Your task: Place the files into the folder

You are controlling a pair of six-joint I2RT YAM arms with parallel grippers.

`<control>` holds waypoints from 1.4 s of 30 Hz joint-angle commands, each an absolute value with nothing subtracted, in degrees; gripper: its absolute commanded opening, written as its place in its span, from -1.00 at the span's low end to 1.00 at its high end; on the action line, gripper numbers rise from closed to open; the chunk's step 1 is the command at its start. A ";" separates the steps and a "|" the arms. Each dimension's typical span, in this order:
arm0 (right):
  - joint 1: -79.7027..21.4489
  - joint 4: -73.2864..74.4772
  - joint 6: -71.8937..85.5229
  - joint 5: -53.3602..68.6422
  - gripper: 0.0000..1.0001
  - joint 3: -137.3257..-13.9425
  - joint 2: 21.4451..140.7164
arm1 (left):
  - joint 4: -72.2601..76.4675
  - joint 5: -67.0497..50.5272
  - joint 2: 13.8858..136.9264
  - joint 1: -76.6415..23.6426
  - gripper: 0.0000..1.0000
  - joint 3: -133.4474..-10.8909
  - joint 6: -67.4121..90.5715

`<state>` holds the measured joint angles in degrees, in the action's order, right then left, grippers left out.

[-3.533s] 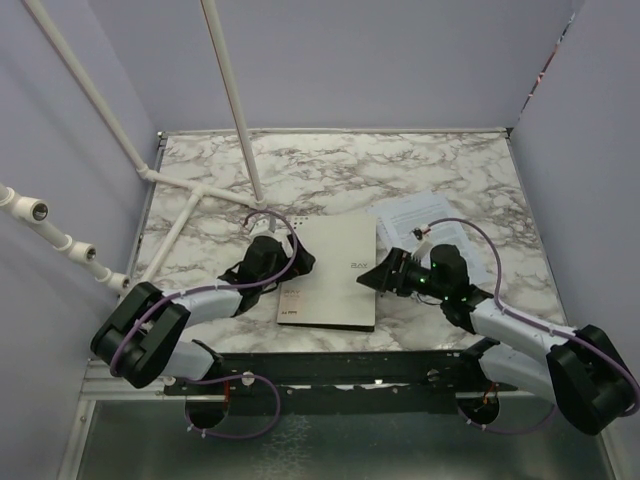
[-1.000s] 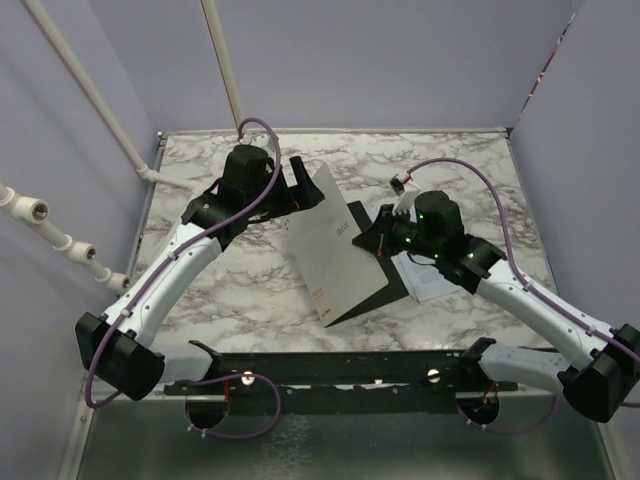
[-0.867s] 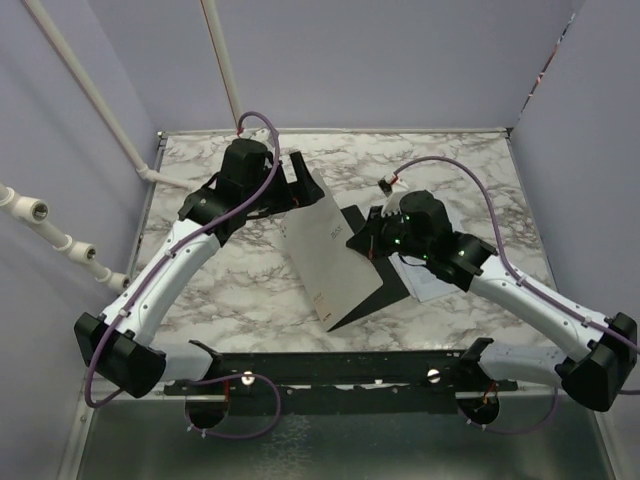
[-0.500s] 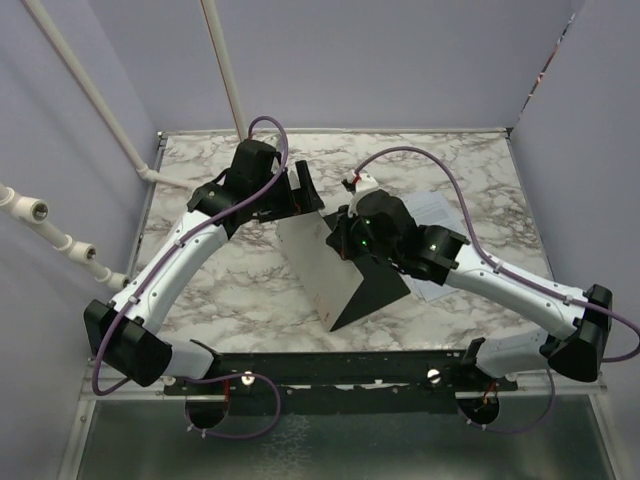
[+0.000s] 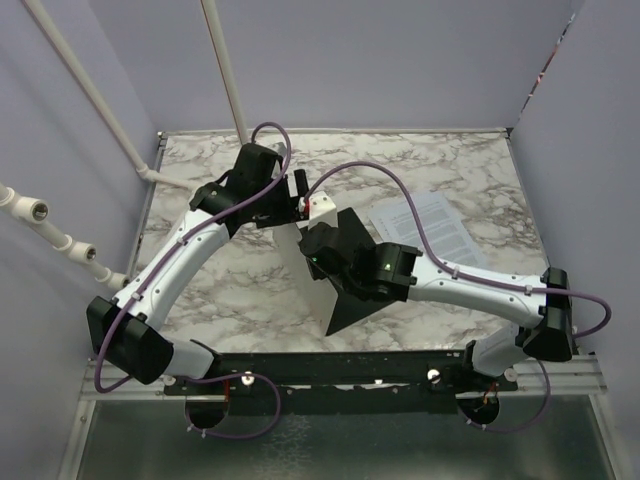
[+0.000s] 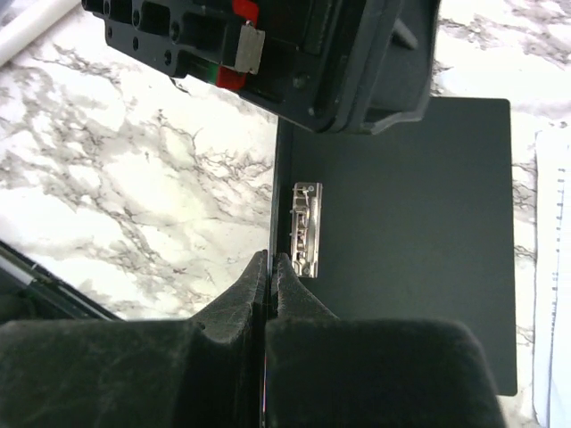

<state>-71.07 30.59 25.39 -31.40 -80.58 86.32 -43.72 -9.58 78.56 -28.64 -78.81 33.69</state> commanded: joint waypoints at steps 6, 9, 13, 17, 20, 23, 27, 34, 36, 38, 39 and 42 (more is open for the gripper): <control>-74.41 30.85 24.81 -40.46 -1.00 -82.76 88.61 | -48.60 -9.23 78.86 -28.48 0.22 -77.68 30.55; -75.55 30.18 24.79 -41.33 -1.00 -82.90 89.03 | -49.23 -9.23 78.52 -28.48 0.03 -76.68 30.50; -76.56 28.94 24.45 -41.52 -1.00 -82.62 88.96 | -50.25 -8.30 77.85 -28.48 -0.17 -75.56 30.03; -76.94 27.63 24.35 -41.33 -0.99 -81.84 88.86 | -50.97 -5.98 77.20 -28.39 -0.44 -75.50 29.28; -77.16 26.52 24.44 -40.68 -0.99 -81.15 88.73 | -50.97 -5.71 76.87 -28.31 -0.58 -75.45 29.27; -77.34 25.77 24.58 -40.39 -1.00 -80.59 88.64 | -50.88 -5.73 76.68 -28.30 -0.79 -74.99 29.27; -77.35 24.73 24.44 -40.17 -0.97 -80.06 88.18 | -50.81 -5.06 76.55 -28.15 -1.00 -74.32 28.96; -77.34 22.35 24.14 -37.88 -0.07 -78.64 85.96 | -50.90 -2.54 76.30 -27.25 -1.00 -74.62 27.64; -77.34 21.52 24.27 -37.19 0.12 -77.34 84.41 | -50.83 -1.26 75.93 -26.89 -1.00 -74.35 27.39; -77.35 21.18 24.28 -36.69 0.26 -75.95 82.36 | -50.12 -0.47 75.49 -26.49 -1.00 -73.76 27.04; -77.34 21.43 24.30 -36.62 0.32 -75.34 81.41 | -49.51 -0.44 75.42 -26.17 -1.00 -73.48 26.88; -77.39 22.94 24.70 -37.33 0.48 -73.37 78.39 | -47.57 0.79 75.13 -25.59 -1.00 -72.62 26.09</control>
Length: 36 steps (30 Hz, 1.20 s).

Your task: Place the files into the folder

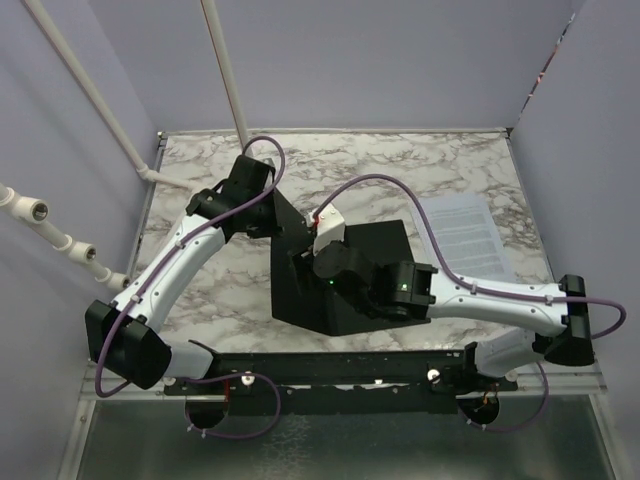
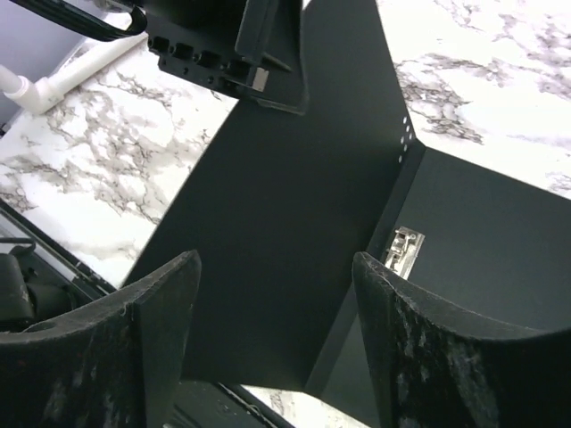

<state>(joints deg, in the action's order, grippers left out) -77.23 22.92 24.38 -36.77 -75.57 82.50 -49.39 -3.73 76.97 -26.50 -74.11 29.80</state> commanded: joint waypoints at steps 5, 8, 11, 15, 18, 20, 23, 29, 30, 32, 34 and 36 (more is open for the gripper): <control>-77.28 26.40 25.59 -40.95 0.78 -68.46 72.83 | -43.22 4.06 73.99 -25.27 -1.00 -69.53 26.27; -76.99 28.92 27.80 -43.44 0.92 -65.40 70.95 | -39.72 4.20 73.53 -24.82 -1.00 -66.43 27.77; -75.83 29.94 30.66 -43.36 0.98 -61.50 69.88 | -36.00 5.27 73.44 -24.37 -1.00 -63.69 29.11; -73.57 31.24 34.56 -41.92 1.00 -57.25 69.76 | -32.51 5.92 73.48 -23.12 -1.00 -60.67 30.37; -71.09 30.75 36.05 -38.77 1.00 -54.54 70.11 | -31.58 7.15 73.76 -21.97 -1.00 -58.80 31.12; -69.06 29.54 36.25 -36.22 1.00 -52.84 70.78 | -31.01 7.94 73.34 -21.24 -1.00 -57.30 32.01; -66.44 27.29 36.65 -32.92 1.00 -50.79 72.57 | -29.71 9.31 72.40 -20.66 -1.00 -54.43 32.95; -61.46 21.23 36.65 -25.02 1.00 -51.64 81.81 | -28.15 13.62 69.61 -17.63 -0.97 -47.60 34.51; -61.04 20.90 36.65 -24.52 1.00 -52.32 83.30 | -28.13 14.06 69.15 -17.24 -0.89 -47.25 34.14; -60.00 20.31 36.71 -24.06 1.00 -53.55 86.00 | -28.21 14.16 68.50 -16.54 -0.62 -46.78 33.30; -58.68 19.39 36.82 -23.50 0.99 -54.34 88.25 | -28.21 14.04 67.89 -16.04 -0.48 -46.35 32.63; -57.29 17.50 36.48 -22.19 0.99 -54.54 89.85 | -28.70 14.23 67.28 -15.61 -0.18 -46.13 32.52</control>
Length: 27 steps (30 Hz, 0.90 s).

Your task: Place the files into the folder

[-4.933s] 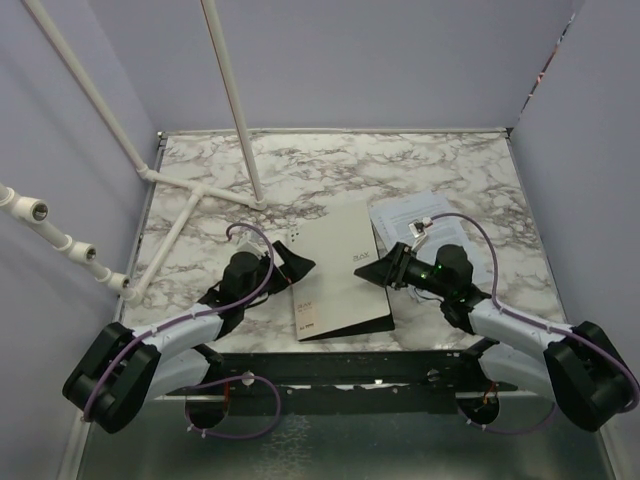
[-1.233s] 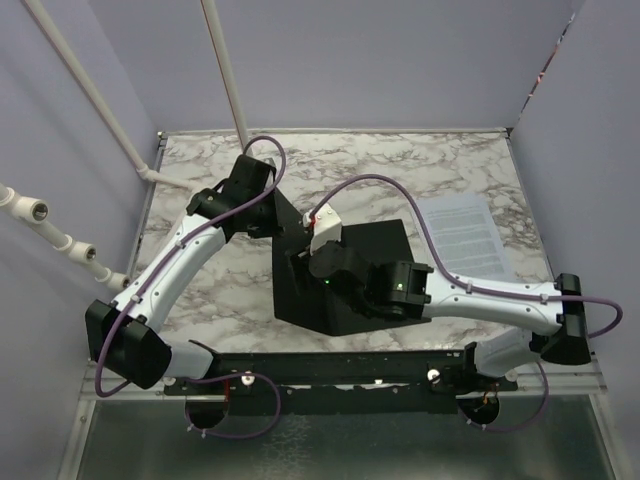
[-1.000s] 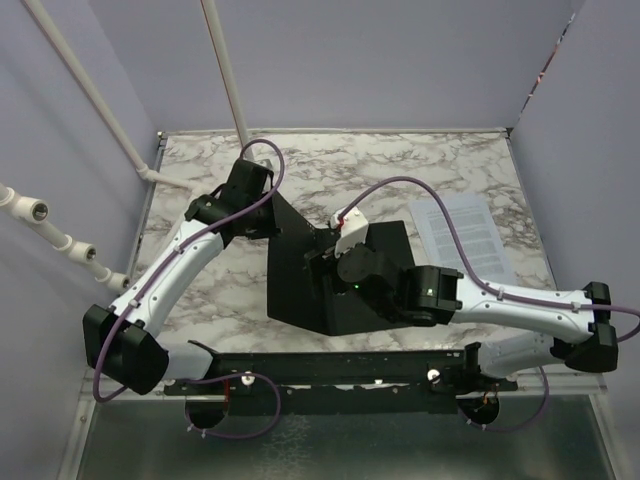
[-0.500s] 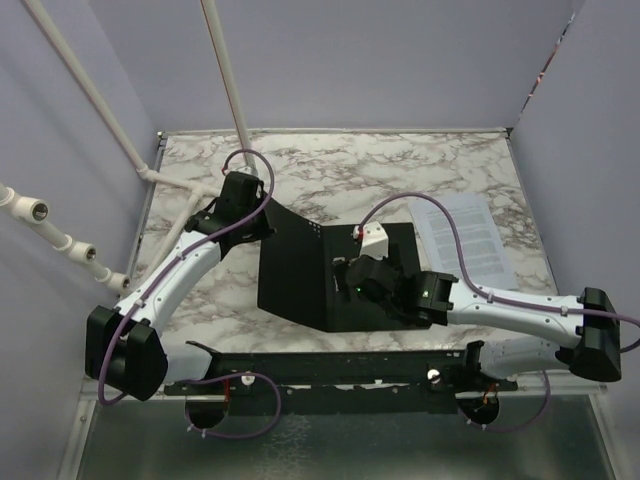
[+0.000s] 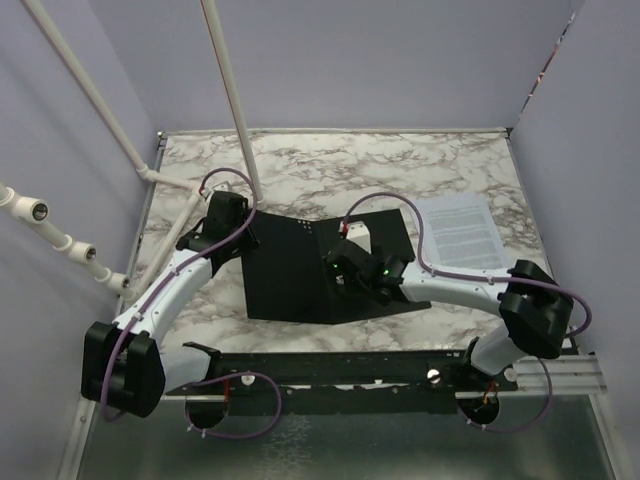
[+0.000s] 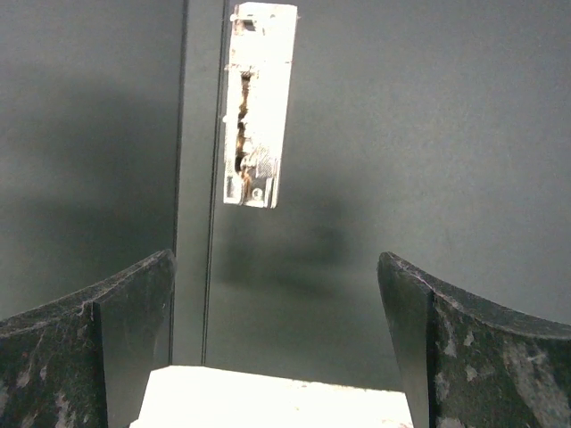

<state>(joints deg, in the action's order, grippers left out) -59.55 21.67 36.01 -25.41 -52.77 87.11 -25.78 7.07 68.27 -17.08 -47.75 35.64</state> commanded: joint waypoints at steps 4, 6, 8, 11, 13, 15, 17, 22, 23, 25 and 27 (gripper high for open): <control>-56.02 16.26 35.86 -21.25 0.96 -56.93 93.23 | -29.42 14.84 66.10 -14.94 0.48 -45.95 32.30; -55.90 16.37 35.42 -21.10 0.96 -58.94 94.95 | -30.01 15.28 65.63 -14.64 0.67 -46.62 31.90; -55.90 16.96 35.18 -21.49 0.95 -60.93 96.75 | -30.95 16.42 65.20 -14.53 0.85 -47.74 31.31; -55.46 17.71 35.28 -22.27 0.93 -62.93 99.16 | -32.24 17.55 63.88 -14.45 0.96 -49.36 29.92; -55.14 17.71 35.48 -22.60 0.88 -63.71 100.36 | -32.74 16.46 63.05 -14.42 0.98 -49.81 29.59; -54.92 17.74 35.72 -23.21 0.82 -64.39 101.50 | -32.87 14.10 62.39 -14.44 0.98 -49.79 29.32; -54.64 17.56 35.77 -23.46 0.71 -65.03 102.72 | -32.85 12.22 61.92 -14.48 0.98 -49.47 29.35; -54.00 17.56 36.11 -23.74 0.53 -66.76 106.09 | -31.90 9.89 61.96 -14.49 0.98 -48.42 27.80; -53.90 17.43 36.14 -23.80 0.49 -66.91 106.49 | -31.72 9.85 62.04 -14.48 0.98 -48.09 27.56; -53.79 17.29 36.15 -24.30 0.39 -67.10 107.21 | -30.98 9.43 62.05 -14.50 0.98 -47.12 27.34; -53.64 17.23 36.21 -24.77 0.33 -67.23 108.00 | -30.05 8.67 62.05 -14.47 0.98 -46.10 27.57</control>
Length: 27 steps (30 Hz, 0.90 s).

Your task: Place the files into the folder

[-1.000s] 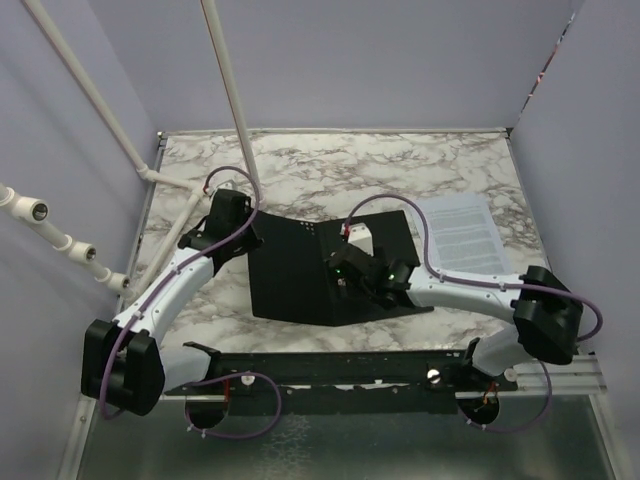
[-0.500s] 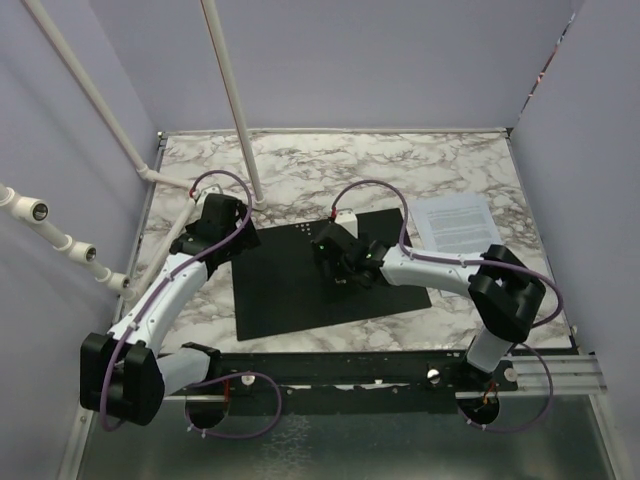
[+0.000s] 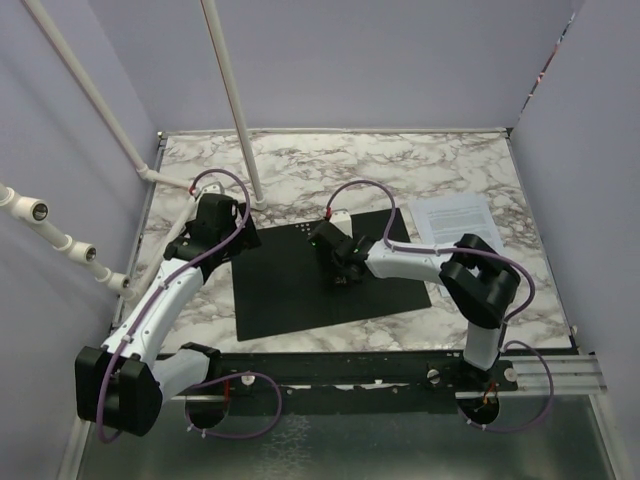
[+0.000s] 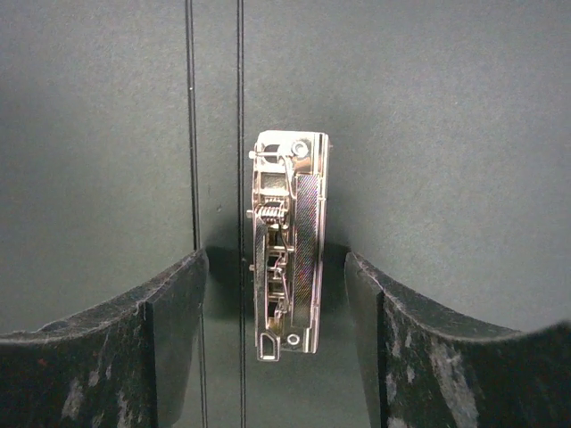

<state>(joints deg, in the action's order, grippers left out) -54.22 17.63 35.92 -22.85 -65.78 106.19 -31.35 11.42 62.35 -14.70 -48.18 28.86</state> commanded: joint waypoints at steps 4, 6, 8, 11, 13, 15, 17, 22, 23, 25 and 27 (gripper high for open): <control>-53.02 16.65 36.21 -24.89 0.10 -67.45 109.32 | -29.14 6.31 62.39 -14.47 0.98 -45.52 28.05; -52.79 16.45 36.21 -25.07 -0.04 -67.81 110.02 | -28.92 5.85 62.63 -14.56 0.98 -45.40 27.78; -52.67 16.44 36.21 -25.54 -0.17 -68.26 110.69 | -28.92 5.76 62.67 -14.48 0.98 -45.26 27.70; -52.27 16.31 36.21 -25.61 -0.35 -68.70 111.53 | -28.92 5.75 62.42 -14.44 0.98 -45.09 27.86; -51.93 16.18 36.29 -25.69 -0.48 -69.04 112.20 | -28.92 5.89 62.33 -14.48 0.98 -45.02 27.86; -51.54 16.24 36.44 -25.70 -0.61 -69.52 112.85 | -28.92 6.09 62.31 -14.45 0.98 -45.08 27.86; -51.11 16.42 36.83 -25.83 -0.68 -70.20 113.40 | -28.92 6.24 62.24 -14.54 0.98 -45.07 27.86; -50.38 16.39 35.83 -25.90 -0.72 -72.00 114.20 | -28.92 6.58 62.23 -14.47 0.98 -45.00 27.95; -50.36 16.57 35.40 -25.74 -0.71 -72.33 114.37 | -28.92 6.59 62.23 -14.48 0.98 -45.07 27.95; -50.36 16.25 34.54 -24.65 -0.59 -72.53 114.36 | -28.98 6.58 62.31 -14.44 0.99 -45.00 27.95; -50.32 16.23 34.37 -23.77 -0.46 -72.36 113.99 | -28.92 6.51 62.40 -14.47 0.98 -45.02 28.02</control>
<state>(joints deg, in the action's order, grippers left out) -50.76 16.34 34.87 -25.65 -72.12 112.07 -29.65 7.01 62.57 -14.70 -45.87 28.38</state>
